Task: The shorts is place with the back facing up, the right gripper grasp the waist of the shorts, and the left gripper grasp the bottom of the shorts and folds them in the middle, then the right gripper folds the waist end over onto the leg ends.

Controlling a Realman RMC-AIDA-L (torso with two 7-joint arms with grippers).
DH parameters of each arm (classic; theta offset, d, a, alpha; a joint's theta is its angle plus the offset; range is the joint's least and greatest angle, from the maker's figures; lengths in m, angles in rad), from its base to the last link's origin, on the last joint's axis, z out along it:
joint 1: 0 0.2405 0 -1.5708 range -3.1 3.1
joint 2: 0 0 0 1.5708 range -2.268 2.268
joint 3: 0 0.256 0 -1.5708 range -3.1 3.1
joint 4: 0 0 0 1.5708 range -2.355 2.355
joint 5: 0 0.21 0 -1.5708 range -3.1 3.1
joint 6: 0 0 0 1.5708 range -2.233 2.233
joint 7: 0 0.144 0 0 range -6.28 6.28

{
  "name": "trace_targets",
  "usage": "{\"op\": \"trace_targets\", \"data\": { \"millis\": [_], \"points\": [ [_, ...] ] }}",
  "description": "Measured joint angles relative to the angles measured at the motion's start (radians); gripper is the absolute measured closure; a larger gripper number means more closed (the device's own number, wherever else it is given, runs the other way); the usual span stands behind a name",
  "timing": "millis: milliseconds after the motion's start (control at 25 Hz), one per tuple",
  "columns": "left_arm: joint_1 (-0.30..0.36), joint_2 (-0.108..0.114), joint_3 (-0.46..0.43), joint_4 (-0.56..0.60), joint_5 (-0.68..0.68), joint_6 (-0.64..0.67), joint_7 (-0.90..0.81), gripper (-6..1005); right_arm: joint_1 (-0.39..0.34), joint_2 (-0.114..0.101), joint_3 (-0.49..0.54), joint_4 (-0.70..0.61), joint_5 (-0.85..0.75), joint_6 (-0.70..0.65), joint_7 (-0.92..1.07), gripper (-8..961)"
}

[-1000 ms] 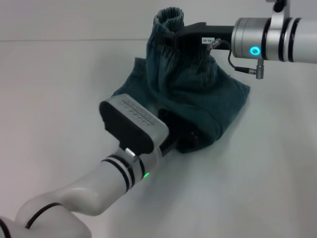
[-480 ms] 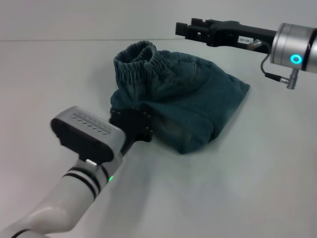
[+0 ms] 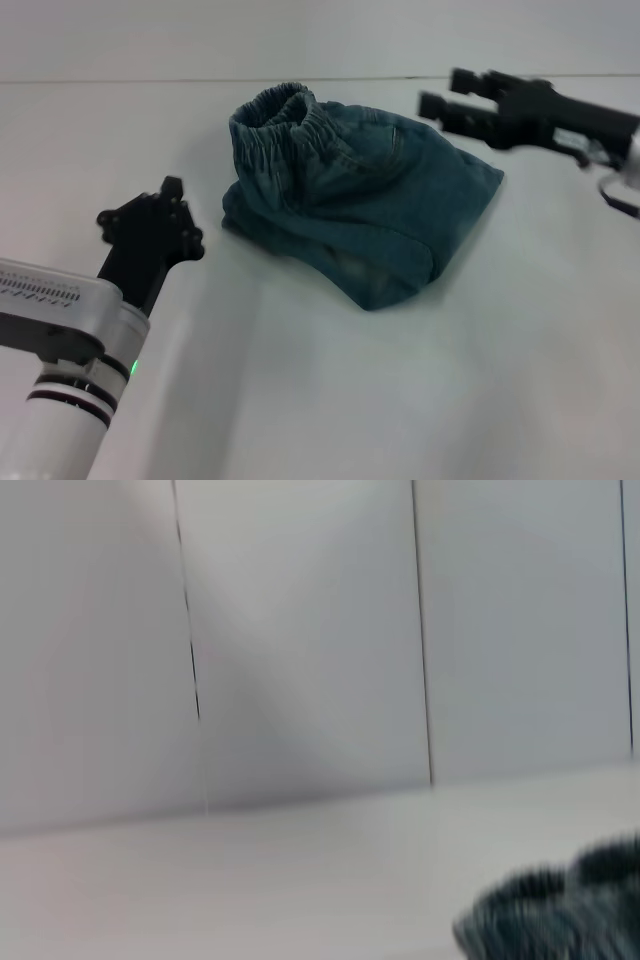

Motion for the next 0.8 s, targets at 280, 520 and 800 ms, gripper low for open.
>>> {"op": "trace_targets", "data": {
  "millis": [280, 520, 800],
  "points": [
    [-0.052, 0.02, 0.002, -0.019, 0.378, -0.104, -0.122, 928, -0.189, 0.0, 0.056, 0.008, 0.001, -0.176, -0.315, 170],
    [-0.161, 0.066, 0.081, 0.099, 0.405, 0.109, -0.126, 922, -0.268, 0.0, 0.061, 0.01, -0.01, -0.256, -0.433, 172],
    [-0.188, 0.078, 0.102, 0.182, 0.499, 0.297, -0.121, 915, -0.289, -0.001, 0.083, 0.006, -0.069, -0.278, -0.473, 172]
  ]
}}
